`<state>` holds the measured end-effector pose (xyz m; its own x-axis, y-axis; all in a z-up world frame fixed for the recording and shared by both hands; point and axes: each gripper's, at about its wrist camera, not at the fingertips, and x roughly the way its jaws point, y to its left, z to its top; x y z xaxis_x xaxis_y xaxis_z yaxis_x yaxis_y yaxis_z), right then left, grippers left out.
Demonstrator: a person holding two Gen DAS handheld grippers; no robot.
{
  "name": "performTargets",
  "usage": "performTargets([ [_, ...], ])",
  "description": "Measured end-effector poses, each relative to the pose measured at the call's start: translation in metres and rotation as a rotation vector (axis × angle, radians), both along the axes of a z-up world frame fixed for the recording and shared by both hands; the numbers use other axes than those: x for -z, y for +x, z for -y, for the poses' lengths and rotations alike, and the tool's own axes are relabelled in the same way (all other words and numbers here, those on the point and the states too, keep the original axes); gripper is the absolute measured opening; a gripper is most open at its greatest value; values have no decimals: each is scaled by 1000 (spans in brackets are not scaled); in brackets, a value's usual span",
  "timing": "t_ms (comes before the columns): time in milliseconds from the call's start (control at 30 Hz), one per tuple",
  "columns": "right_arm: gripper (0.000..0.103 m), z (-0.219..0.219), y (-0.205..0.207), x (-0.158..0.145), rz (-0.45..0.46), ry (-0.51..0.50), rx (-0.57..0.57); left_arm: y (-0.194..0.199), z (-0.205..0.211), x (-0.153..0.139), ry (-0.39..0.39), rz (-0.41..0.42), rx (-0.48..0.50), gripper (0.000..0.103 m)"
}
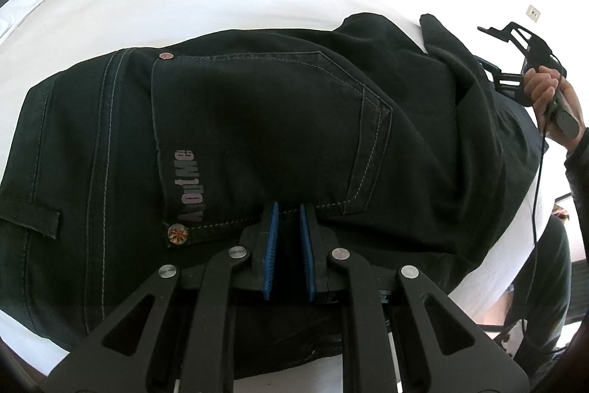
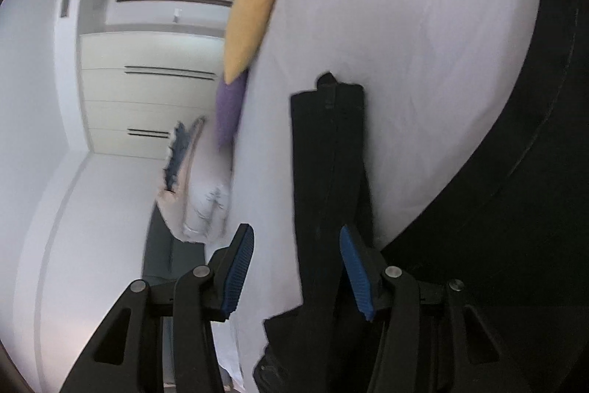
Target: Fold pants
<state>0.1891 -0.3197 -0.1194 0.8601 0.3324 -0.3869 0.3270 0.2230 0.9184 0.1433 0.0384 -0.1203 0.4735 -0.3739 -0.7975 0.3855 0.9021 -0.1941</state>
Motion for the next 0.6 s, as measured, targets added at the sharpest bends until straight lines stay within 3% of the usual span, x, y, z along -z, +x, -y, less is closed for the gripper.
performTargets([
  [200, 53, 20, 16, 23, -60, 73, 39, 0, 2, 1, 8, 5, -3, 12],
  [300, 47, 25, 19, 30, -75, 84, 29, 0, 2, 1, 6, 4, -3, 12],
  [600, 44, 31, 41, 23, 33, 112, 13, 1, 3, 3, 3, 4, -3, 12],
])
